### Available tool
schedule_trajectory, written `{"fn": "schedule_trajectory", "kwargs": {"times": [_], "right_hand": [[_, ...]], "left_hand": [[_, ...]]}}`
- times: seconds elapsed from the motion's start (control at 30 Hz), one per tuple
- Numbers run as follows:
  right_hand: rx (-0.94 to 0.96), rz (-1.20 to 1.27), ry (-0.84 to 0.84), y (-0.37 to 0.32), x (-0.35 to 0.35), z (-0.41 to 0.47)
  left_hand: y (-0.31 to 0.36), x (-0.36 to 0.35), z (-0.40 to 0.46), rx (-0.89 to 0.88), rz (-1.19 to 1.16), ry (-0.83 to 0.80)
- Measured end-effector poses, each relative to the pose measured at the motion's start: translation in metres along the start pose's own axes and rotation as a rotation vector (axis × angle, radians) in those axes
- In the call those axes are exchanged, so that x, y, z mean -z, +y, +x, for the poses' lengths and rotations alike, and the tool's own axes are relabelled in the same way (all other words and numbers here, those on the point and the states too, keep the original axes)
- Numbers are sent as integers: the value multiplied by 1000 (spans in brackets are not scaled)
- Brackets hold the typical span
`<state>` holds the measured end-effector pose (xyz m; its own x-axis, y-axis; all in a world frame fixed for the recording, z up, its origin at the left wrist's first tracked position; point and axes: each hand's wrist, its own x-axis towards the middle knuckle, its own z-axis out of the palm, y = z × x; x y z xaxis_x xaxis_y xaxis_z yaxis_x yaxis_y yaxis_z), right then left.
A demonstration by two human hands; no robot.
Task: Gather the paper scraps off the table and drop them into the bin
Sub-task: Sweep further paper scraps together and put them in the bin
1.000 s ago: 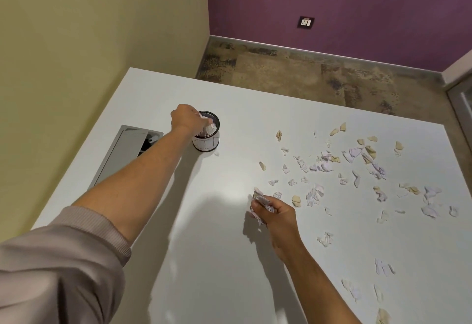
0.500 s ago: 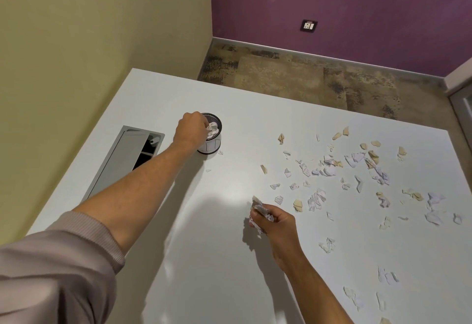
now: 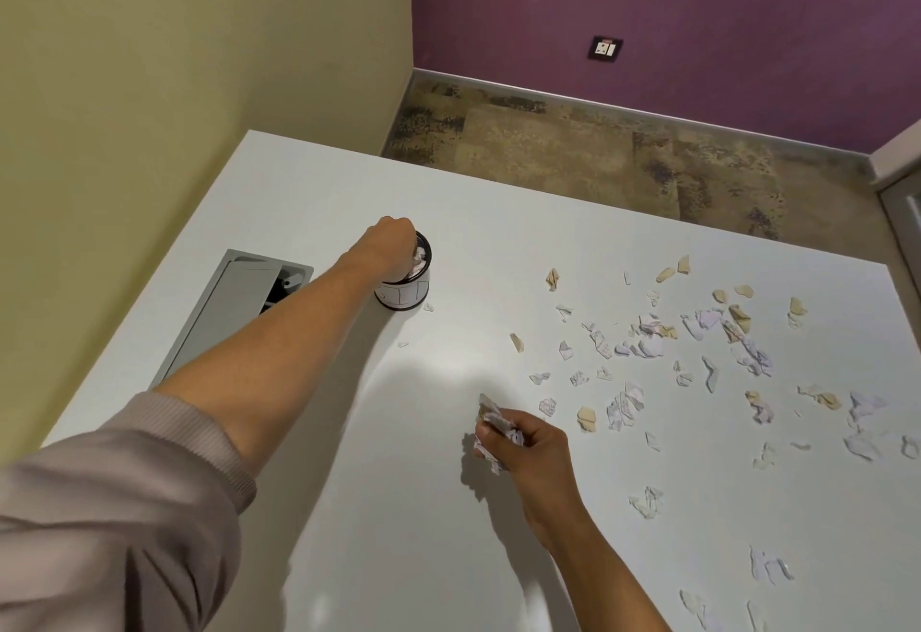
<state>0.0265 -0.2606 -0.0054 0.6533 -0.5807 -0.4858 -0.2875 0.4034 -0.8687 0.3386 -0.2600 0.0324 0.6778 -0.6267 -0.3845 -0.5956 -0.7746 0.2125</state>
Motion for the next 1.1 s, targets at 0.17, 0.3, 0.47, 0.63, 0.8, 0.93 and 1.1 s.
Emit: {"fn": "schedule_trajectory", "kwargs": {"times": [0.17,0.3,0.47,0.63,0.8,0.93,1.1], "right_hand": [[-2,-5,13,-4,-7,4],[3,0,7,-9,-12,4],[13,-11,3,-20,-22,13],[47,-16,45,-41,-36,36],[74,-61,121,-65,-54,70],[111,-184,164,-85,-69,102],[239,-377,152,-113,-92,134]], "left_hand": [[-3,15,-25,-31,-32,50],[-11,3,-58,-81,-224,295],[-28,-65,-111,9,-532,594],[-52,-145,-137,-32,-393,432],[-61,-182,-139,-112,-127,295],[-63,-189,-137,-111,-50,319],[-65,-194,-135,-105,-60,320]]}}
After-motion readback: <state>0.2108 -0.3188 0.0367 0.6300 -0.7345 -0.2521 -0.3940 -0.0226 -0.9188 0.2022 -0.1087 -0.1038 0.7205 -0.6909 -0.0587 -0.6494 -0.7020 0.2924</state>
